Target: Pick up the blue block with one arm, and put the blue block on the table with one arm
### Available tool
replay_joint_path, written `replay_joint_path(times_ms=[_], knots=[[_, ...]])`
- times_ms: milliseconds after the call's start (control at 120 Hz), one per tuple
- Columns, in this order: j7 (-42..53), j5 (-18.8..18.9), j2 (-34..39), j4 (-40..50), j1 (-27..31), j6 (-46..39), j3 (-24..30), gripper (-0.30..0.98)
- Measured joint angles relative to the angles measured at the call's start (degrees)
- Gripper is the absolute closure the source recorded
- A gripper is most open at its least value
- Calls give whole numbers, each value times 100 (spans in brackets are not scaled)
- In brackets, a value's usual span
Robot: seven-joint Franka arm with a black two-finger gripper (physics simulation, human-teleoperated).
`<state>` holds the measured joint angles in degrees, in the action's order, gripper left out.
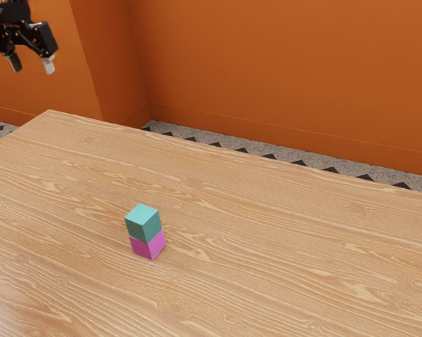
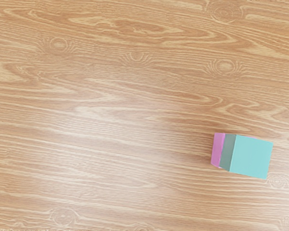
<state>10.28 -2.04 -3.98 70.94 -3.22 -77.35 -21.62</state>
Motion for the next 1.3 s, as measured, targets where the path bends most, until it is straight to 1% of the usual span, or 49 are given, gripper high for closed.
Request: replay_joint_path(times_ms=[100, 200, 225, 300, 400, 450, 492, 567, 592, 625, 775, 842, 933, 1000, 1083, 1125, 1300], knots=[[12, -73, 7, 25, 130, -8, -9, 2], [33, -106, -6, 15, 103, -18, -10, 2], [47, -105, 12, -105, 85, -10, 0, 2], [113, -78, 366, -684, -19, 1, 126, 2], [176, 3, 400, -890, -37, -9, 294, 2], [97, 179, 169, -903, -14, -11, 339, 2], [20, 298, -66, -904, -114, -14, 359, 2], [-106, 383, -726, -837, -786, -138, 388, 2], [-144, 362, -904, -766, -968, -213, 396, 2], [-192, 316, -1157, -646, -1071, -352, 398, 3], [-396, 141, -2173, -535, -1155, -1032, 465, 2], [-486, -5, -2441, -489, -1144, -1278, 482, 2], [-566, -188, -2544, -385, -1126, -1509, 487, 2], [-544, -353, -2424, -52, -1105, -1625, 424, 2], [-485, -467, -1791, 1058, -1106, -1945, 319, 2], [-451, -499, -1616, 1396, -1103, -2104, 290, 2], [-329, -566, -1479, 2314, -1021, -2861, 219, 2]])
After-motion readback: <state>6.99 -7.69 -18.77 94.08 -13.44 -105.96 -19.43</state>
